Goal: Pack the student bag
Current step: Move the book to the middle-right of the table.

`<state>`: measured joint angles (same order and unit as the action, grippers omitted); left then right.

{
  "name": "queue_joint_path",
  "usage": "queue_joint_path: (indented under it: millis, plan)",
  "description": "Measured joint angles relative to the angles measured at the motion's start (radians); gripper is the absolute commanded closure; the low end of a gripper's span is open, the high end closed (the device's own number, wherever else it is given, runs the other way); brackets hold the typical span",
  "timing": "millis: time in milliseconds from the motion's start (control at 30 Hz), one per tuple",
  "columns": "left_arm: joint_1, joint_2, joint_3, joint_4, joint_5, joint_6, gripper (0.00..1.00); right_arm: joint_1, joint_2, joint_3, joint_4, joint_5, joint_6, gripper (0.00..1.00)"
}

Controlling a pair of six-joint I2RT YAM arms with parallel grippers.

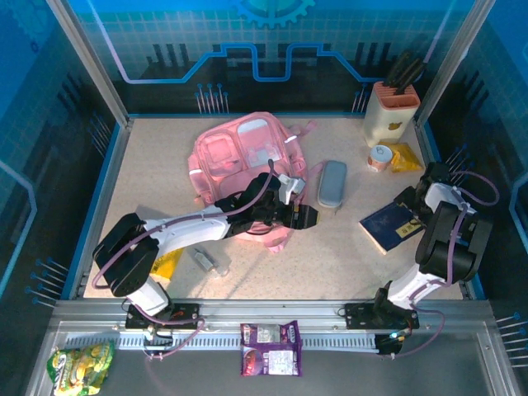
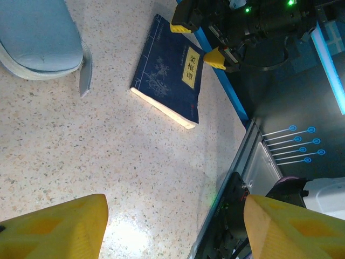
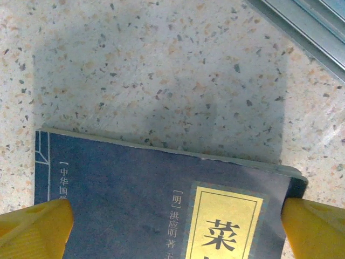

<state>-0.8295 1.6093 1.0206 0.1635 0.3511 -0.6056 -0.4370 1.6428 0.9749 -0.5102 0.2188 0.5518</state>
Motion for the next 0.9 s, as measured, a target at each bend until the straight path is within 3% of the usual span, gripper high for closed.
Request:
queue_joint_path:
  millis: [500,900]
  plan:
    - [0.0,0.0,-0.001,0.001,-0.026,-0.045,0.32,0.213,0.055,0.04,-0.06,-0.03,-0.064,0.03]
    - [-0.005,-0.001,-0.074,0.073,-0.07,-0.145,0.33,0.446,-0.112,-0.079,-0.126,-0.131,-0.064,0.04]
